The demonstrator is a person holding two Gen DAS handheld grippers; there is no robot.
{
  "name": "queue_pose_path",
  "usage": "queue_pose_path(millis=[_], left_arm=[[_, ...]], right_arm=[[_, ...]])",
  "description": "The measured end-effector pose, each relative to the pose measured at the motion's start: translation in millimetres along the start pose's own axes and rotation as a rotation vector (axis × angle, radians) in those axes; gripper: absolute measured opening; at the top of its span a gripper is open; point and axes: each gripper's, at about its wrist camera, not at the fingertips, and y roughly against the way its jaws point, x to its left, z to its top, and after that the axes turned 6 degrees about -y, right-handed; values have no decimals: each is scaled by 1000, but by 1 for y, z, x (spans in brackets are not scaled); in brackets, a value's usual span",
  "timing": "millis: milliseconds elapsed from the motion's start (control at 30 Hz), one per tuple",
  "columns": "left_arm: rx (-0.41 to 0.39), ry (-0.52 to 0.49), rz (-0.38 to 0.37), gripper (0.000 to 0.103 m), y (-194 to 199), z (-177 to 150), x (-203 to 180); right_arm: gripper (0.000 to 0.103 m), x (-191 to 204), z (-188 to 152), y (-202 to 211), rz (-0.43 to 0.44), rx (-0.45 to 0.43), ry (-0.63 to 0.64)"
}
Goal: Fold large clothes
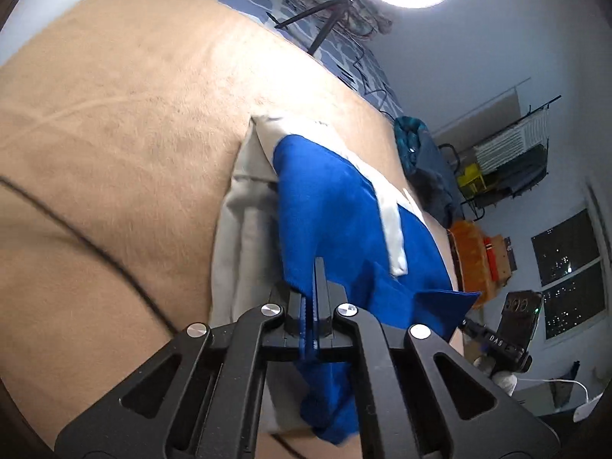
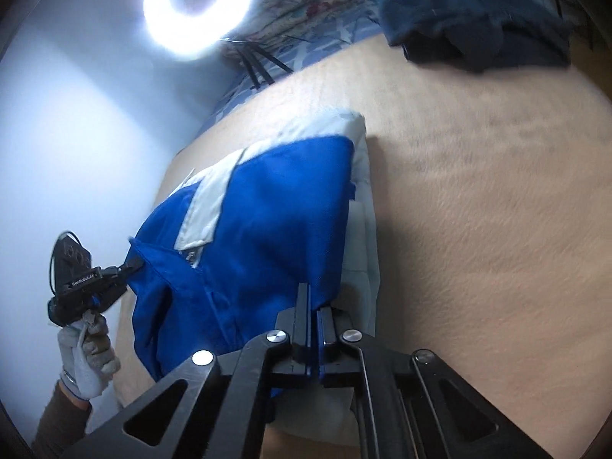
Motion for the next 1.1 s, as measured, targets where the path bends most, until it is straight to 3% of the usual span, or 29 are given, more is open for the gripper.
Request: queue_pose_path(millis=[133, 233, 300, 367, 433, 500, 600, 667, 767, 900, 1000, 1100], left_arm=[[75, -31, 103, 0, -16, -20, 14], [70, -27, 120, 0, -27, -27, 19], [61, -58, 146, 0, -23, -25, 11], [59, -76, 168, 7, -16, -22, 5], [25, -119, 224, 14, 2, -20, -3], [-26, -140, 250, 15, 21, -19, -11], [-78, -121, 160, 15, 50, -28, -26], [-82, -111, 89, 15, 53, -40, -43], [-46, -100, -8, 15, 43, -64, -66], [9, -91, -127, 17, 12, -106, -97], [37, -126, -136, 34, -14, -122, -116], [48, -102, -133, 34, -44, -125, -119]], right_arm=[[0, 2, -9, 15, 24, -1, 27], [0, -9, -18, -17, -55, 67, 31], [0, -5, -23, -24, -94, 58, 79], [10, 1, -21, -16, -105, 59, 103], [28, 7, -19, 1, -110, 42, 131], [29, 15, -18, 23, -93, 1, 180], [42, 33, -21, 54, 26, 3, 270], [69, 46, -23, 60, 81, 30, 342], [68, 58, -23, 52, 112, 55, 406], [56, 69, -14, 16, 133, 134, 430], [54, 76, -7, -11, 154, 176, 428], [44, 72, 3, -32, 194, 208, 360]])
